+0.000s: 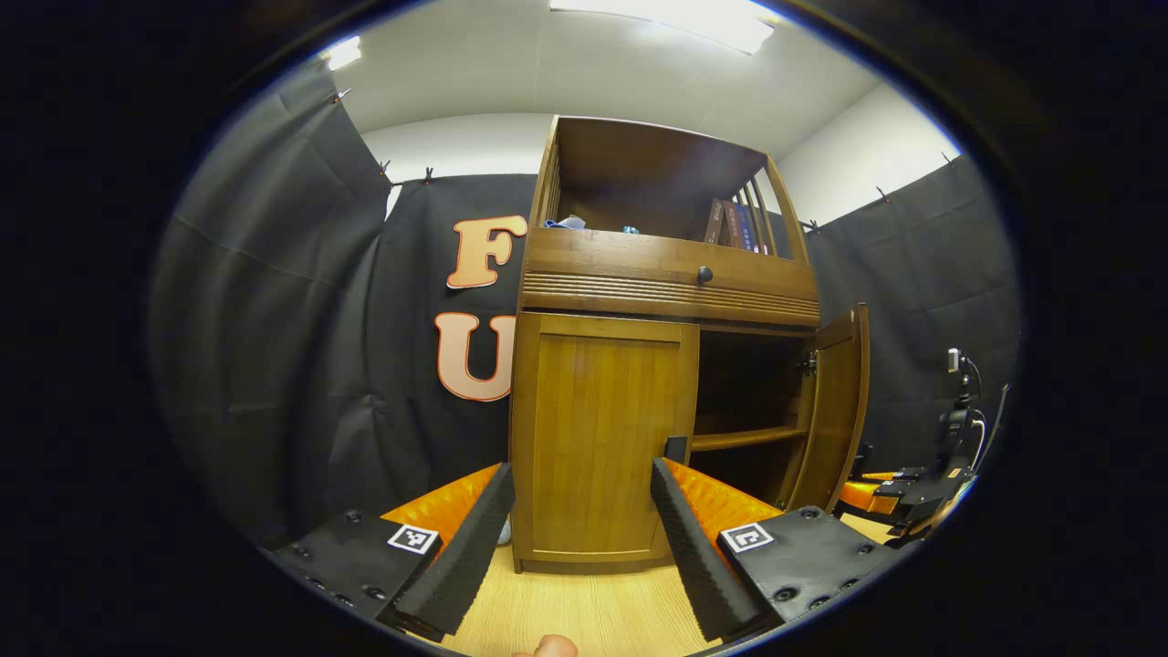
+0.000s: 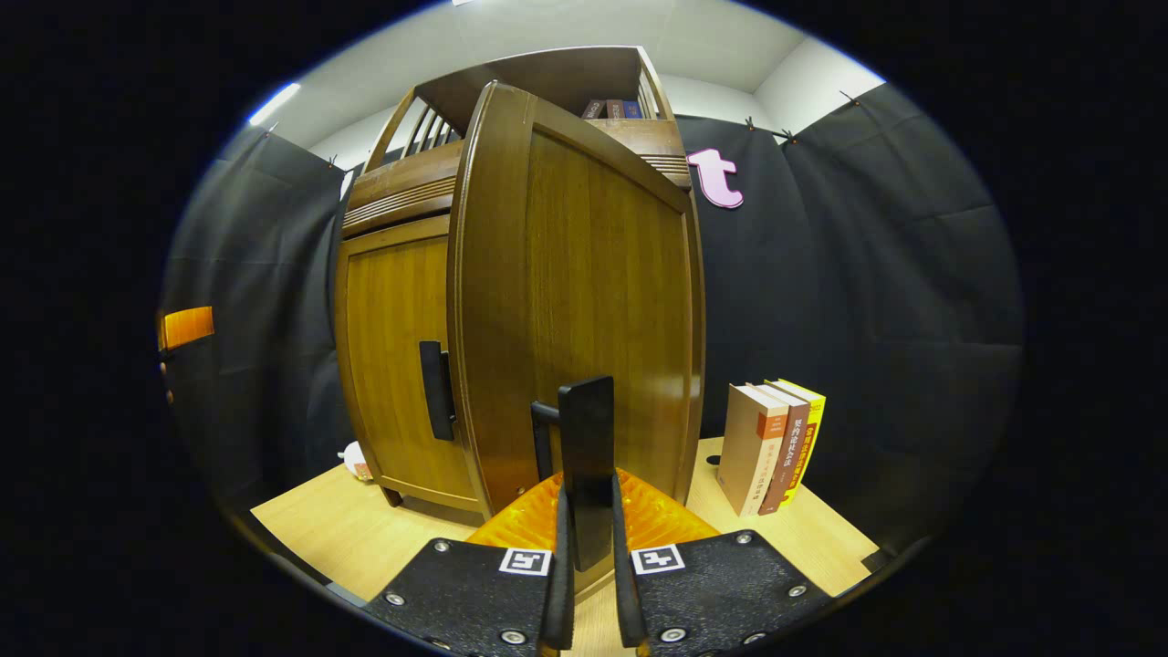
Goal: Open the right door of the double-door shoe cabinet with the right hand, and open the left door with the left hand.
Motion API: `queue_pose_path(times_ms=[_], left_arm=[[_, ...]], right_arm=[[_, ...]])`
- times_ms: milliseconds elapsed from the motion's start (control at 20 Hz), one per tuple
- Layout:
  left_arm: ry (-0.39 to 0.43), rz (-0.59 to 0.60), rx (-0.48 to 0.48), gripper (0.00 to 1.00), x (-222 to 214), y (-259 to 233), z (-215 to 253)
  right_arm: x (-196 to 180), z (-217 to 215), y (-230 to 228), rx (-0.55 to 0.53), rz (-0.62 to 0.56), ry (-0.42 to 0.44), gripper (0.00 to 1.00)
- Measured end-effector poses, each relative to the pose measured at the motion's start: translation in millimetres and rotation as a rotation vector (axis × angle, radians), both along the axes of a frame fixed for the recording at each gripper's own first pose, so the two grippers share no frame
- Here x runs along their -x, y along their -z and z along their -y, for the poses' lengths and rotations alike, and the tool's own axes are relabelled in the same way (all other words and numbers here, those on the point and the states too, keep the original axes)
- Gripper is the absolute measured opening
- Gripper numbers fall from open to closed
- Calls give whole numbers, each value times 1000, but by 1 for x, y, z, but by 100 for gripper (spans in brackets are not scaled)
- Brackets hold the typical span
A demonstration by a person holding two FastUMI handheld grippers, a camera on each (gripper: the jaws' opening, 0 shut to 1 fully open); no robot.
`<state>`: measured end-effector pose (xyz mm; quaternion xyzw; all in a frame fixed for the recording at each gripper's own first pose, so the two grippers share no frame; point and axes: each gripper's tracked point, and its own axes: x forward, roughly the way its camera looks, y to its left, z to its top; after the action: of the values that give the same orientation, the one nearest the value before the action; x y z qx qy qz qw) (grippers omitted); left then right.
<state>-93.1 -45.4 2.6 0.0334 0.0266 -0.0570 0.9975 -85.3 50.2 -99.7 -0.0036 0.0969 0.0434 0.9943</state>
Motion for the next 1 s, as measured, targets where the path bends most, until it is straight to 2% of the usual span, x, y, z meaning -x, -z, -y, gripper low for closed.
queue_pose_path(times_ms=[300,350,400,500,550,600,650,1000], left_arm=[[1,-10,2,93,-3,5,4],[2,-12,-1,93,-3,5,7],[5,-12,-6,93,-4,6,9],[8,-8,-15,93,-4,5,15],[11,-7,-19,93,-4,4,18],[14,-5,-23,93,-5,4,22],[17,-1,-24,93,-5,3,25],[25,-10,-22,93,-10,12,48]], right_arm=[[9,29,-3,28,5,57,14],[11,36,-4,28,8,73,7],[13,42,-5,32,10,83,10],[14,55,-6,35,14,103,7],[16,62,-7,38,16,115,12],[18,68,-8,39,16,123,10],[23,78,-8,40,15,121,3],[20,107,-9,19,31,105,2]])
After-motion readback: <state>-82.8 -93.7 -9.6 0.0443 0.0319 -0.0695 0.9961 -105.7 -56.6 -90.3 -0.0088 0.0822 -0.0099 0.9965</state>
